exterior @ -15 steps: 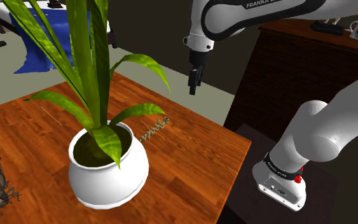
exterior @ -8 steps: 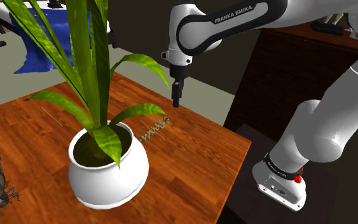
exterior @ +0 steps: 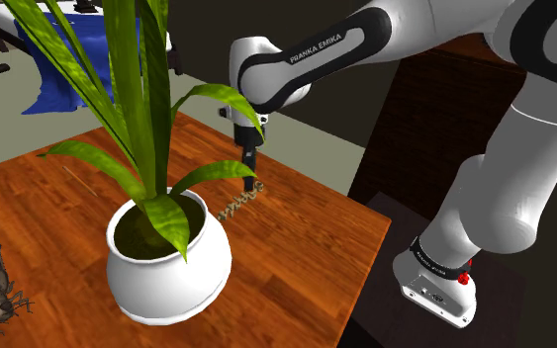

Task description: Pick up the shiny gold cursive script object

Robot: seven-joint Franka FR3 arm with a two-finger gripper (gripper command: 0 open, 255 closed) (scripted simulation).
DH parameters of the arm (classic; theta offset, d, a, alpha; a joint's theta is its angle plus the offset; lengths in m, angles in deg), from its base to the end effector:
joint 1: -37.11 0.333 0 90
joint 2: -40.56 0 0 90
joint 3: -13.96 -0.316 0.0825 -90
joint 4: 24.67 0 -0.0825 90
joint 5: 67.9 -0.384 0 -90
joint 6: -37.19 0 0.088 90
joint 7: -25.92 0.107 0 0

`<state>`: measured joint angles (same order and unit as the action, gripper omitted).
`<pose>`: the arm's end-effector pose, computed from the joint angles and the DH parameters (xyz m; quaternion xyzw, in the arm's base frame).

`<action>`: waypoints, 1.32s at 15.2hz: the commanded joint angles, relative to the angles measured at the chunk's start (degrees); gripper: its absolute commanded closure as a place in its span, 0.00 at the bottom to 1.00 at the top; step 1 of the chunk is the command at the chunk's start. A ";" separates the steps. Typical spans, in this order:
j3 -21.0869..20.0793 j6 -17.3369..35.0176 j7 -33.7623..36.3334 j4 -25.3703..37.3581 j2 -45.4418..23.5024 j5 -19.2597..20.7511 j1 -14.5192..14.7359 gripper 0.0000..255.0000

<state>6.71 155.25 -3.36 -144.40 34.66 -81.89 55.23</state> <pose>0.4907 0.2460 0.3664 -0.9087 -0.3973 0.0617 0.1121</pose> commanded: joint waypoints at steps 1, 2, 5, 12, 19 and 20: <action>-0.31 1.61 -0.66 -0.17 -1.48 -0.31 0.28 0.00; -0.32 2.31 -0.80 -0.48 -1.88 -0.35 0.30 0.00; -0.37 4.39 -1.22 -1.32 -3.16 -0.48 0.37 0.00; -0.39 5.47 -1.47 -1.91 -3.68 -0.58 0.39 1.00; -0.38 4.79 -1.30 -1.48 -3.41 -0.51 0.38 1.00; -0.36 4.10 -1.16 -1.22 -2.96 -0.46 0.36 1.00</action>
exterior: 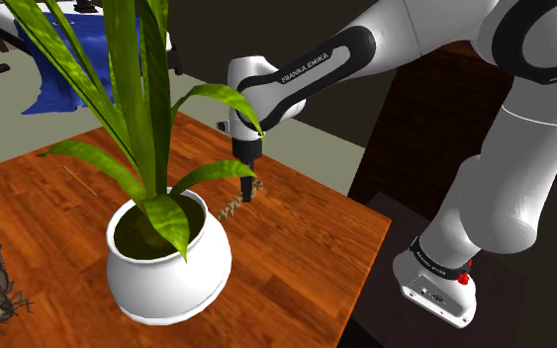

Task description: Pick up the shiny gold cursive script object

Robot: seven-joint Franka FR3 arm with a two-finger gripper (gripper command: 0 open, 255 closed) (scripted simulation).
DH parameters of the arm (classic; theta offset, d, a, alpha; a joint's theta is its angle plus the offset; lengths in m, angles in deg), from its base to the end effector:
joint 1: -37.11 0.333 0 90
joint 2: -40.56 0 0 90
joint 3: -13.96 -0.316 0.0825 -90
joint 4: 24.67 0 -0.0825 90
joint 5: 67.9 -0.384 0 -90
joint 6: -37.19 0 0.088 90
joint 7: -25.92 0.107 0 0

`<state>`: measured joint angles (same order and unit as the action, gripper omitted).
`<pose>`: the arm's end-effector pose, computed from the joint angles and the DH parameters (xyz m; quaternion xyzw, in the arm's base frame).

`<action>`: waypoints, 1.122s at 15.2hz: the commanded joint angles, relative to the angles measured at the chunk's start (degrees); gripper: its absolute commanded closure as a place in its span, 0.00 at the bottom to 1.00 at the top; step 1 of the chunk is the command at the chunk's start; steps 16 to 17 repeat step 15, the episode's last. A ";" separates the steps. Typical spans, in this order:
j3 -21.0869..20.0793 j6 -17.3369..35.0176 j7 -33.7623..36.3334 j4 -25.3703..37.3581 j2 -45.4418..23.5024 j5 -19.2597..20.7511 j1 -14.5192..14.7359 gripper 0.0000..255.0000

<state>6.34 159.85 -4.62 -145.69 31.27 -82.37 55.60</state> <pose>0.4918 0.2519 0.3303 -0.9059 -0.4031 0.0618 0.1144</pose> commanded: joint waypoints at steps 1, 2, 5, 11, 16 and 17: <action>0.02 -1.20 0.24 0.35 0.85 0.06 -0.04 1.00; 0.03 -1.90 0.38 0.63 1.27 0.11 -0.06 1.00; 0.07 -4.00 0.80 1.57 2.47 0.24 -0.13 1.00; 0.16 -8.24 1.62 3.77 4.57 0.48 -0.26 1.00; 0.19 -9.77 1.92 4.66 5.23 0.56 -0.30 1.00; 0.19 -9.77 1.92 4.66 5.23 0.56 -0.30 1.00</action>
